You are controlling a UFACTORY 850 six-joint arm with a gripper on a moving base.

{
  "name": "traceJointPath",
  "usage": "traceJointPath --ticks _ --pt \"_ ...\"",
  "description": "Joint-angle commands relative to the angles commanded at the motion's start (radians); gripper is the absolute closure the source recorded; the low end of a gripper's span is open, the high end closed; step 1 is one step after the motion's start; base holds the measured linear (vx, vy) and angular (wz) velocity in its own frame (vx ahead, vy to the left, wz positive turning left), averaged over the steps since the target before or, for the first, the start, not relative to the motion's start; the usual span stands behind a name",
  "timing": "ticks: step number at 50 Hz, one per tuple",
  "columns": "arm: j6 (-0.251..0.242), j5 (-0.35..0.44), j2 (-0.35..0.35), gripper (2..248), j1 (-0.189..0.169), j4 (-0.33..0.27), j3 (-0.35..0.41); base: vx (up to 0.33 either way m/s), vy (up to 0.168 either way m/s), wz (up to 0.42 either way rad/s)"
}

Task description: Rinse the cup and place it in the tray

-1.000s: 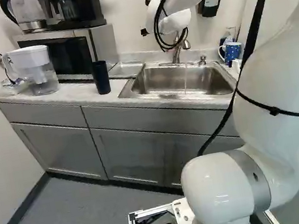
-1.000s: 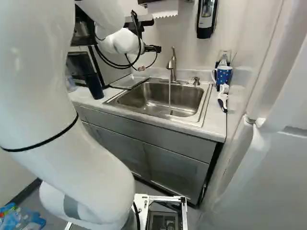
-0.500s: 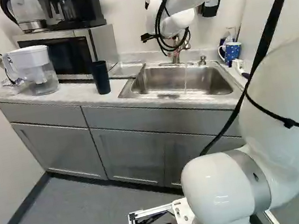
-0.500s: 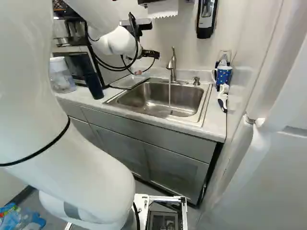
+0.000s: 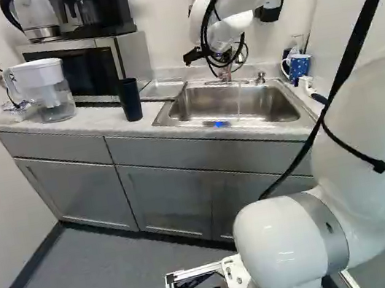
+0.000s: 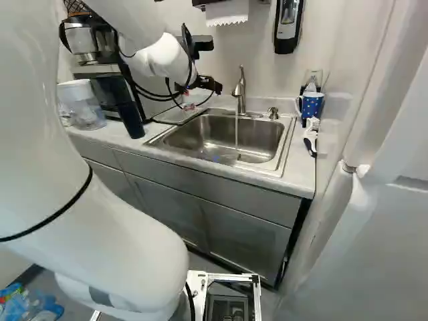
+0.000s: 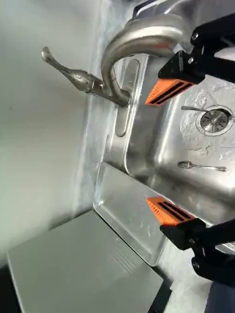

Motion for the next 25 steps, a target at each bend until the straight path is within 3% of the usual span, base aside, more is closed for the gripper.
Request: traceJointPath --ticks 25 --pt "0.0 -0.176 0.022 3 -0.018 0.035 0.021 0.0 0.0 0.0"
